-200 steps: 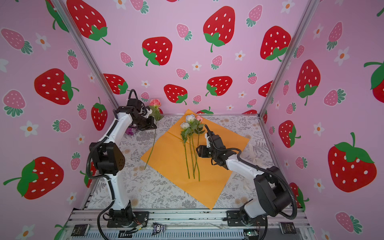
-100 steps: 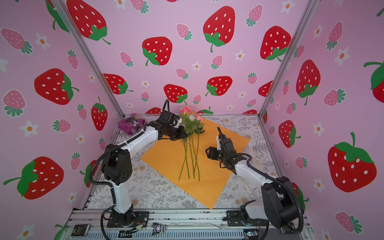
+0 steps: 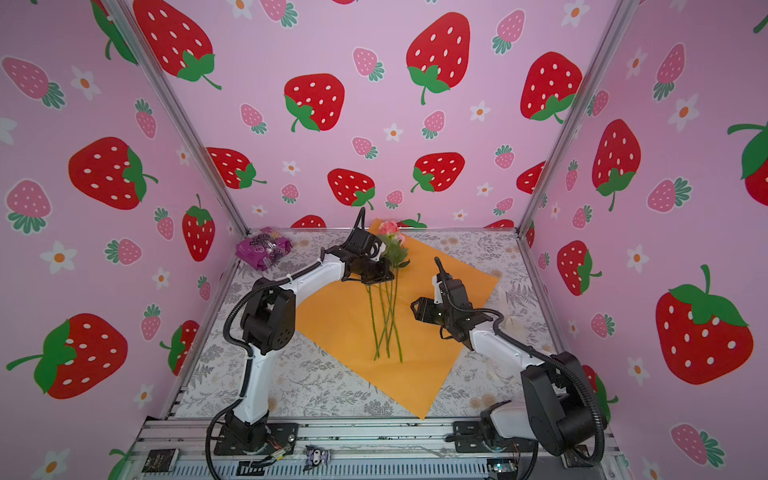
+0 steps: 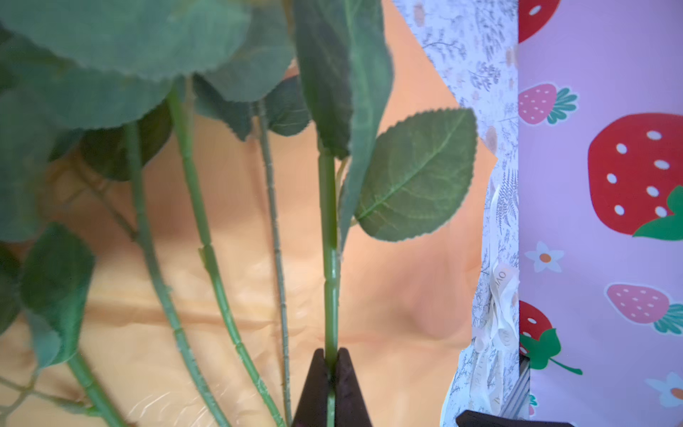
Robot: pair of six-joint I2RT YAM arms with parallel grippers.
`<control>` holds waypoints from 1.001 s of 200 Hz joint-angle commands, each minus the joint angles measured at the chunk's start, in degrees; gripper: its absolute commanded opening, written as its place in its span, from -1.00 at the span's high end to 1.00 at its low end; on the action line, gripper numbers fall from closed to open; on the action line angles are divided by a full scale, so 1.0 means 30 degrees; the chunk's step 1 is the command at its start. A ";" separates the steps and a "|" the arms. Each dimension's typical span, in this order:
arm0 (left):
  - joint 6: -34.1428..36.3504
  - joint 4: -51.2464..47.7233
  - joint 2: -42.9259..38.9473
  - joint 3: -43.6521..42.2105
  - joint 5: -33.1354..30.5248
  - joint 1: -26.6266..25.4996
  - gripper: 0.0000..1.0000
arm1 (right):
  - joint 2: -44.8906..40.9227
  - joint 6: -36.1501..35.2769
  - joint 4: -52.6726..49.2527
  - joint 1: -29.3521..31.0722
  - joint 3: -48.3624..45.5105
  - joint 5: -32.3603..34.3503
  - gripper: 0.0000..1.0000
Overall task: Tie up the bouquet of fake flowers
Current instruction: 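Carry the rose with the left gripper and lay it onto the stems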
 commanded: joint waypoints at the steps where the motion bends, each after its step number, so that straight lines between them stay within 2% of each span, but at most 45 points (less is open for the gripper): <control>1: 0.1236 -0.0609 -0.0056 0.1376 -0.0950 -0.0466 1.00 | 0.0295 -0.0076 0.0235 -0.0180 -0.0221 -0.0218 -0.24; 29: 0.1048 -0.1512 0.1012 0.2583 -0.1524 -0.0498 1.00 | 0.0631 -0.0045 0.0364 -0.0206 -0.0194 -0.0569 -0.24; 43: 0.0537 -0.1239 0.1147 0.2324 -0.1677 -0.0381 1.00 | 0.0824 -0.0045 0.0411 -0.0210 -0.0142 -0.0671 -0.24; 64: -0.0116 -0.0027 0.1087 0.1427 -0.1149 -0.0161 1.00 | 0.1014 -0.0076 0.0396 -0.0232 -0.0051 -0.0783 -0.24; 130: -0.0640 -0.0312 0.3124 0.2482 0.0031 0.0312 1.00 | 0.1749 -0.0131 0.0490 -0.0212 0.0287 -0.1189 -0.24; 143: -0.0802 -0.0253 0.3219 0.2470 0.0058 0.0309 0.91 | 0.1857 -0.0134 0.0471 -0.0217 0.0331 -0.1222 -0.24; 165: -0.0755 -0.0531 0.3488 0.2705 0.0260 0.0308 0.91 | 0.1953 -0.0133 0.0448 -0.0211 0.0432 -0.1336 -0.24; 179: -0.0977 -0.0590 0.3510 0.2704 0.0084 0.0321 0.61 | 0.1938 -0.0119 0.0431 -0.0210 0.0483 -0.1369 -0.24; 200: -0.1129 -0.0606 0.3350 0.2623 0.0073 0.0322 0.57 | 0.1789 -0.0162 0.0304 -0.0210 0.0517 -0.1343 -0.24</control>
